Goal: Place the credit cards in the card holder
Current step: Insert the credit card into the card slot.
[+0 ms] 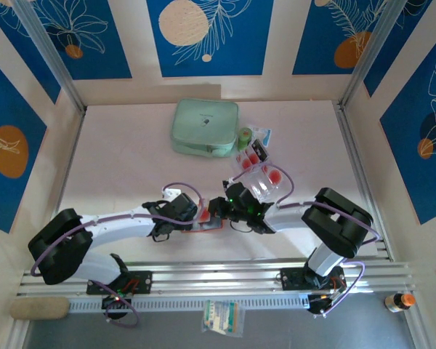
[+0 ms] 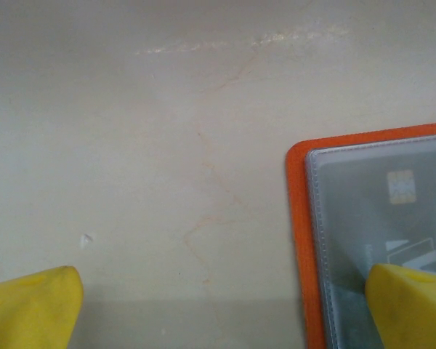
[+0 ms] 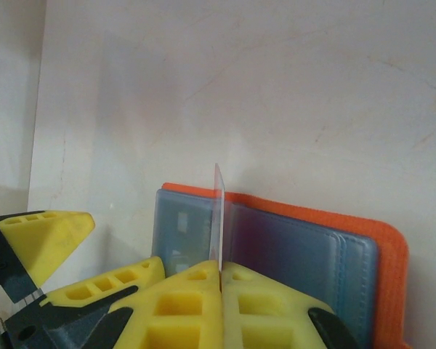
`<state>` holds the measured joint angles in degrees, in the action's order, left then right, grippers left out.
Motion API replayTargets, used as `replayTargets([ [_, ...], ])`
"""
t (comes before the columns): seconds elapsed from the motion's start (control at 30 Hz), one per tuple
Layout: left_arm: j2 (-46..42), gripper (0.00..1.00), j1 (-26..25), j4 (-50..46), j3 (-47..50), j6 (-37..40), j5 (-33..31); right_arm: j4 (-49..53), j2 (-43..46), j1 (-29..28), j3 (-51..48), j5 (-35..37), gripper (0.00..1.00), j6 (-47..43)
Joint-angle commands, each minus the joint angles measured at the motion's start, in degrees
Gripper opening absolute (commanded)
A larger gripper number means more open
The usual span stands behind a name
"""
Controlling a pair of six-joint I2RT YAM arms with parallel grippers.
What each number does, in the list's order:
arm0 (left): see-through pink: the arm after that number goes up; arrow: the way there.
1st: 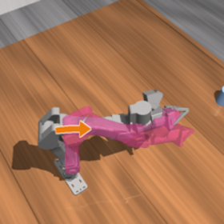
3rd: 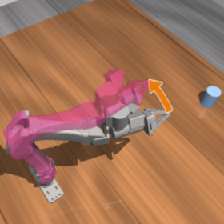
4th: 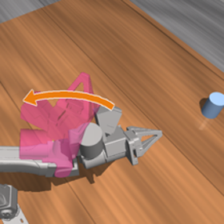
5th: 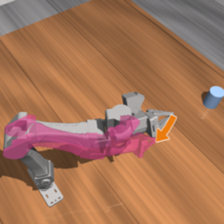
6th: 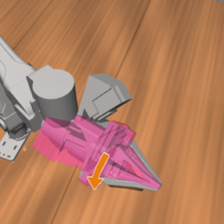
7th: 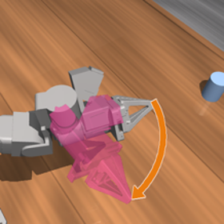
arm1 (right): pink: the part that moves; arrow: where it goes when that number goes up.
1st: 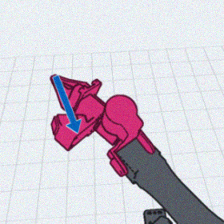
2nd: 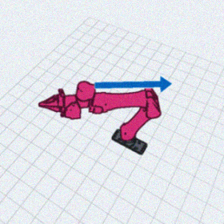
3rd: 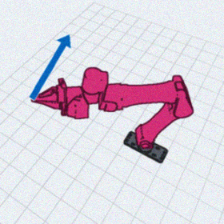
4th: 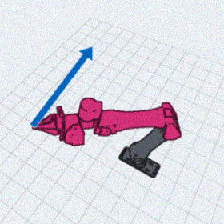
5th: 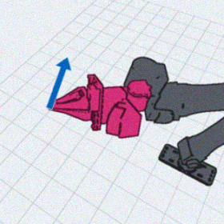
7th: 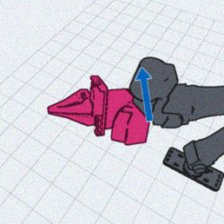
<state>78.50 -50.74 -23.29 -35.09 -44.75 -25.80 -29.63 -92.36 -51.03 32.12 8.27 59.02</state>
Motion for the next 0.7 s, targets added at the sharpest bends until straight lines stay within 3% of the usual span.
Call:
replayTargets([
  [0.0,-0.6,1.00,0.4,-1.8,1.3,-0.7,-0.6,-1.3,-1.0,-0.7,-1.1,1.3,0.00,0.7],
  [0.67,-0.8,1.00,0.5,-2.0,1.1,-0.7,-0.5,-5.5,-2.2,-1.3,-4.1,-0.2,0.00,1.6],
])
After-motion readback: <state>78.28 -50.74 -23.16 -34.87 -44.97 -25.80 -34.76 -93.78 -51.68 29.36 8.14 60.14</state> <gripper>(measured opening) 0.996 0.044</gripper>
